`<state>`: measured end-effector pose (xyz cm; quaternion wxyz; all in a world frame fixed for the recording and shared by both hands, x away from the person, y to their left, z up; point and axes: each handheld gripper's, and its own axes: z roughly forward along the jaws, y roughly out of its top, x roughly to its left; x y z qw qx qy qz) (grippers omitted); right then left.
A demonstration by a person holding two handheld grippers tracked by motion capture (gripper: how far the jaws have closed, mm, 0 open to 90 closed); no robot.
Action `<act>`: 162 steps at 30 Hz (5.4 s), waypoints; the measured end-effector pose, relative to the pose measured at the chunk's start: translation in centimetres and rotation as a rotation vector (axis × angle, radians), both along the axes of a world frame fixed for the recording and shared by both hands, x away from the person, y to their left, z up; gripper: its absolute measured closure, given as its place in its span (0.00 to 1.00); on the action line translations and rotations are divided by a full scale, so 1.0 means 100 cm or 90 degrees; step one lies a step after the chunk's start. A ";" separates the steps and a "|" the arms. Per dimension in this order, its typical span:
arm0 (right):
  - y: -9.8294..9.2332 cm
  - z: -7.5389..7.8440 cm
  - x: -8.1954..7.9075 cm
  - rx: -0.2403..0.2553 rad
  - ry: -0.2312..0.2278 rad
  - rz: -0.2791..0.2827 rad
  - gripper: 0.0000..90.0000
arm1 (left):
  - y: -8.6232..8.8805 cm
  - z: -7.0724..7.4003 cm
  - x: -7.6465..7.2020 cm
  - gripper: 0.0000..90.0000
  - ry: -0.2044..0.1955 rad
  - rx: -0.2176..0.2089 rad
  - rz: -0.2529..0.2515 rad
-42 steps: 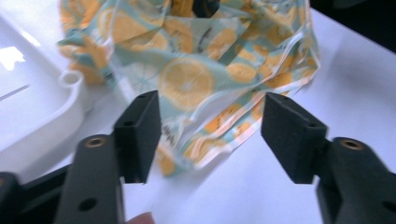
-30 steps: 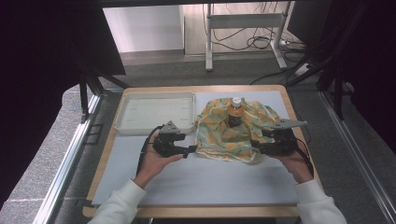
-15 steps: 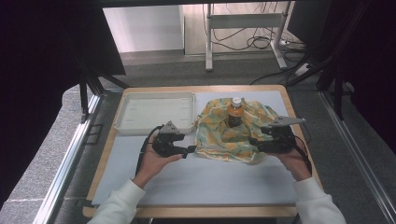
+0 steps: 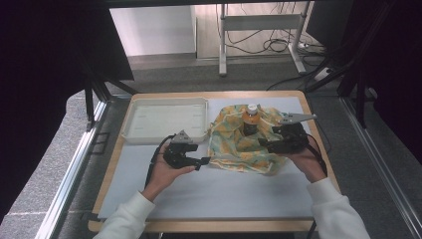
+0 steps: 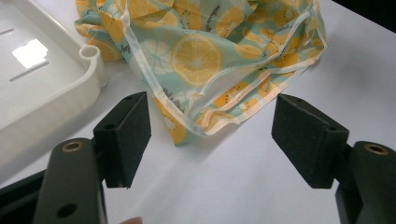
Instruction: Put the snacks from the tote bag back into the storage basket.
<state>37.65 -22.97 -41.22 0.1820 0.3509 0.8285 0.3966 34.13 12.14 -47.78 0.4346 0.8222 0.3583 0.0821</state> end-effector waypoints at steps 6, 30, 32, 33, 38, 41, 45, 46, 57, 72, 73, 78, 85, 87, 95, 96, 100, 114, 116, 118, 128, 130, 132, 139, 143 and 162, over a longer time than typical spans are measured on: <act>0.007 0.005 0.013 -0.005 0.007 -0.009 0.30 | 0.001 0.000 0.001 0.31 -0.001 -0.003 0.002; 0.040 0.005 0.069 -0.037 0.045 -0.052 0.24 | 0.004 0.000 0.001 0.31 0.001 -0.013 0.010; 0.042 0.004 0.073 -0.036 0.049 -0.054 0.24 | 0.004 0.000 0.001 0.31 0.001 -0.014 0.009; 0.043 0.003 0.075 -0.038 0.050 -0.057 0.24 | 0.004 0.000 0.001 0.31 0.001 -0.014 0.009; 0.045 0.000 0.081 -0.036 0.051 -0.064 0.24 | 0.004 -0.001 0.002 0.31 0.003 -0.013 0.009; 0.049 0.001 0.085 -0.040 0.052 -0.068 0.24 | 0.004 -0.002 0.002 0.31 0.006 -0.011 0.008; 0.053 -0.001 0.090 -0.044 0.059 -0.068 0.24 | 0.003 -0.003 0.003 0.31 0.008 -0.009 0.007; 0.054 -0.002 0.092 -0.047 0.060 -0.067 0.24 | 0.003 -0.003 0.003 0.31 0.008 -0.009 0.006; 0.066 -0.013 0.101 -0.086 0.078 -0.066 0.27 | 0.003 -0.004 0.003 0.31 0.010 -0.008 0.005; 0.067 -0.015 0.103 -0.104 0.086 -0.065 0.33 | 0.003 -0.004 0.003 0.31 0.013 -0.012 0.003; 0.067 -0.015 0.102 -0.106 0.085 -0.064 0.33 | 0.003 -0.005 0.004 0.31 0.013 -0.012 0.003; 0.064 -0.010 0.101 -0.087 0.081 -0.058 0.34 | 0.004 -0.005 0.004 0.31 0.014 -0.012 0.003; 0.060 0.005 0.094 -0.065 0.063 -0.049 0.34 | 0.003 -0.005 0.004 0.31 0.014 -0.011 0.003; 0.058 0.010 0.092 -0.056 0.058 -0.046 0.34 | 0.003 -0.005 0.004 0.31 0.014 -0.011 0.002; 0.054 0.026 0.085 -0.033 0.040 -0.035 0.34 | 0.003 -0.005 0.004 0.31 0.014 -0.011 0.002; 0.053 0.028 0.084 -0.031 0.038 -0.032 0.34 | 0.003 -0.005 0.004 0.31 0.014 -0.010 0.002; 0.050 0.034 0.082 -0.023 0.032 -0.030 0.34 | 0.003 -0.005 0.004 0.31 0.014 -0.008 0.002; 0.046 0.054 0.073 0.002 0.014 -0.018 0.34 | 0.003 -0.006 0.004 0.30 0.016 -0.003 0.002; 0.047 0.058 0.071 0.005 0.011 -0.016 0.34 | 0.003 -0.006 0.004 0.30 0.016 -0.003 0.002; 0.048 0.060 0.070 0.007 0.007 -0.014 0.34 | 0.003 -0.006 0.004 0.30 0.016 -0.003 0.001; 0.055 0.070 0.065 0.018 -0.003 0.001 0.34 | 0.003 -0.006 0.004 0.30 0.016 -0.003 0.000; 0.058 0.071 0.064 0.017 -0.005 0.003 0.34 | 0.003 -0.006 0.004 0.30 0.016 -0.002 -0.001; 0.060 0.072 0.064 0.019 -0.006 0.006 0.34 | 0.003 -0.006 0.004 0.30 0.015 -0.002 -0.001; 0.067 0.074 0.063 0.016 -0.006 0.017 0.34 | 0.003 -0.006 0.004 0.30 0.016 -0.002 -0.001; 0.073 0.075 0.063 0.015 -0.006 0.024 0.34 | 0.002 -0.006 0.004 0.30 0.016 -0.002 -0.002; 0.101 0.079 0.065 0.022 -0.013 0.055 0.34 | 0.001 -0.006 0.004 0.30 0.016 -0.004 -0.006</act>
